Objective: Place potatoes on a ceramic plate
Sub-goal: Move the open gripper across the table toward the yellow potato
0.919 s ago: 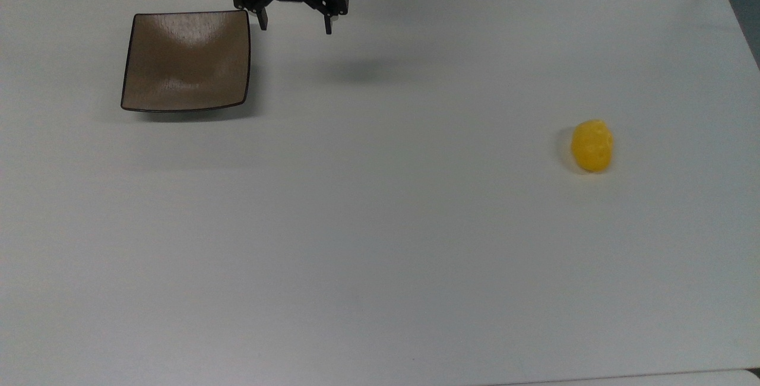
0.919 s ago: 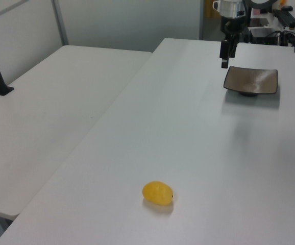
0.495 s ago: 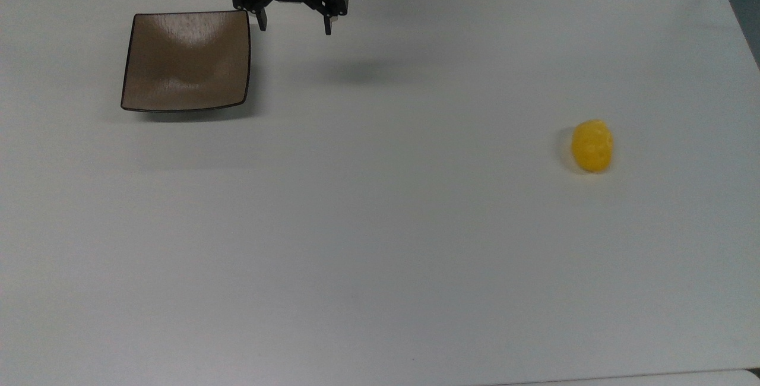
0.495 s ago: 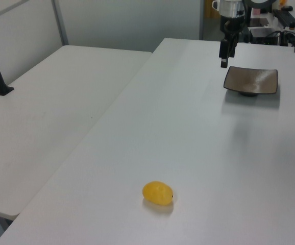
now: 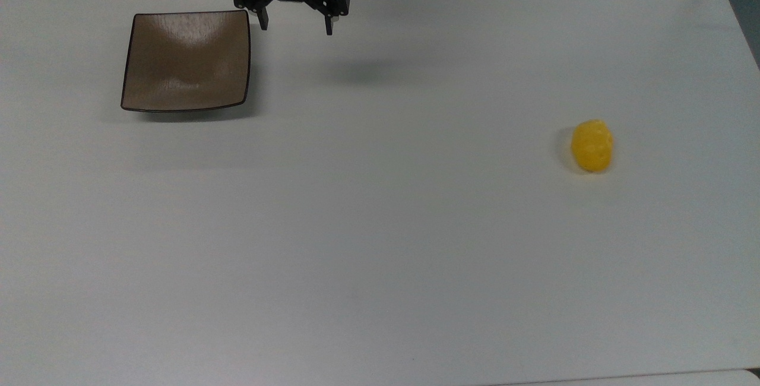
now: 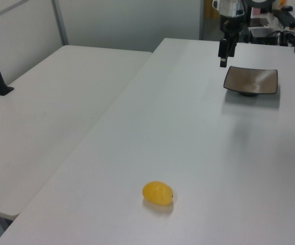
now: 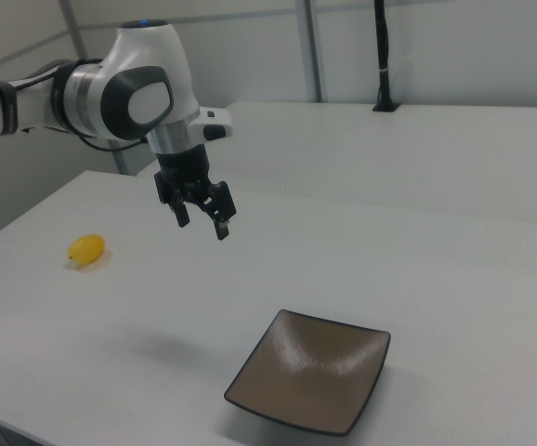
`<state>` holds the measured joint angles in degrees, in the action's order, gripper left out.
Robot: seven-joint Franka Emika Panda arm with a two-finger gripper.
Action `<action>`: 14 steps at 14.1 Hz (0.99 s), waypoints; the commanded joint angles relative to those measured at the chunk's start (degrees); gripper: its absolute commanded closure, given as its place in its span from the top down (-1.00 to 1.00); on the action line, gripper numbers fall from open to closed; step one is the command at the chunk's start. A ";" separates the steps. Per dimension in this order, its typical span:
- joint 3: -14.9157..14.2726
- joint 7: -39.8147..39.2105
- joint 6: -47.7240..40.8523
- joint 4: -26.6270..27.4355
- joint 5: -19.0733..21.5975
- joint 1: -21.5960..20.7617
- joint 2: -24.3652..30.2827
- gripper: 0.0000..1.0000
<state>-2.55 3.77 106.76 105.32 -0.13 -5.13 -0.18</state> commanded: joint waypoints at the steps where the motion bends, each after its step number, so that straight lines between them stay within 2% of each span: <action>1: -0.18 6.32 -0.59 -0.20 1.09 -1.38 0.10 1.00; 2: 0.08 7.56 -0.50 -0.29 1.44 -1.46 -0.08 1.00; 4: 2.71 10.19 -0.59 -1.08 3.46 -1.12 -0.52 1.00; 6: 5.87 14.58 -0.59 -2.66 3.82 -0.94 -1.65 1.00; 9: 12.37 24.15 0.28 -10.63 3.82 -1.55 -7.97 1.00; 10: 13.09 24.96 0.37 -12.05 3.82 -2.16 -9.12 1.00; 11: 13.27 25.32 2.03 -14.85 3.90 -5.13 -11.13 1.00; 14: 13.27 29.97 12.12 -17.86 3.64 -12.17 -17.29 1.00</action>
<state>11.13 28.97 111.80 91.97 3.48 -11.45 -11.13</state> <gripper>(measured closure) 0.000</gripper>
